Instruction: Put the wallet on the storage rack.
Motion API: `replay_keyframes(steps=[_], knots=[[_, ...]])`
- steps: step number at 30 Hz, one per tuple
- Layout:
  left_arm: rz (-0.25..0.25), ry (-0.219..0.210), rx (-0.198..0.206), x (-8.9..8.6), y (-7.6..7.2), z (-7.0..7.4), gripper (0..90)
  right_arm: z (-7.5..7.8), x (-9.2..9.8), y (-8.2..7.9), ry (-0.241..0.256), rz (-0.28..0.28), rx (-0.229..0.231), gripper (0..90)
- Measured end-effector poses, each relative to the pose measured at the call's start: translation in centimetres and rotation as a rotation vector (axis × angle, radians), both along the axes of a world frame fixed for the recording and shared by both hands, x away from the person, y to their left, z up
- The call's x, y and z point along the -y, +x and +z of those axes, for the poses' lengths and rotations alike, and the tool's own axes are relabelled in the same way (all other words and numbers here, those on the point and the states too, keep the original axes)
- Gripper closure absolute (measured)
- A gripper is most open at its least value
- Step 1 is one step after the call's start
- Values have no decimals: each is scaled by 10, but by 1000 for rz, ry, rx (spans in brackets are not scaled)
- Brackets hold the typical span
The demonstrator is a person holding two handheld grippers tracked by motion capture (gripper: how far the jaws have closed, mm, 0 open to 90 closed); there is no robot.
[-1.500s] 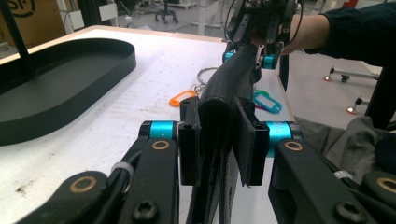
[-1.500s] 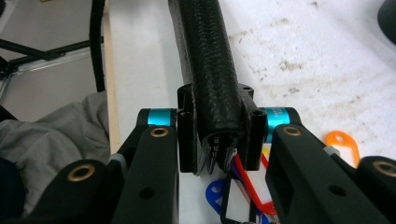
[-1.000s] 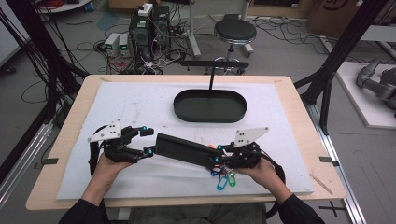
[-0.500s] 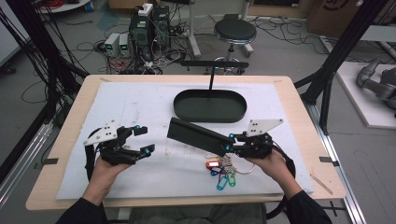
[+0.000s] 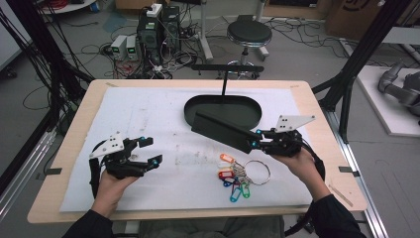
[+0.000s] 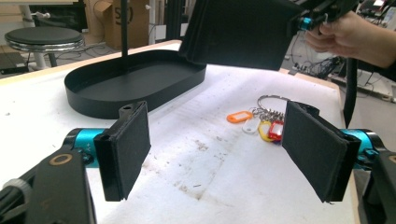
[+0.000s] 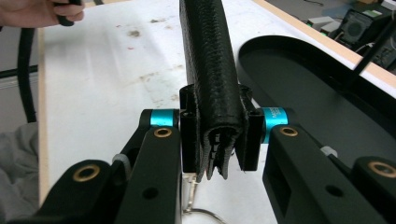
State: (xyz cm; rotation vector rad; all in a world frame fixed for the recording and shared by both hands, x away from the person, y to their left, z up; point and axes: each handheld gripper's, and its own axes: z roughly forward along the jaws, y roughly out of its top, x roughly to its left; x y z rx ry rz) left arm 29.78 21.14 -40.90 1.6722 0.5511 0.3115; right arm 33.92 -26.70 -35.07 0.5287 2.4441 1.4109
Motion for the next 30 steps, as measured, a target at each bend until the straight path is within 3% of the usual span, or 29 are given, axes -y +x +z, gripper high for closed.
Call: replay_keyframes(steps=[5,13,23,30], knots=[[-5,29,10,3,0,-1,238,2,1,9,-24,-16,5,758],[-7,38,0,2,0,-6,238,9,-2,27,-65,-32,19,757],[4,34,-1,-2,-3,-7,238,15,-4,53,-67,-41,31,757],[6,34,-4,-2,-5,-7,238,11,-7,79,-107,-63,29,757]])
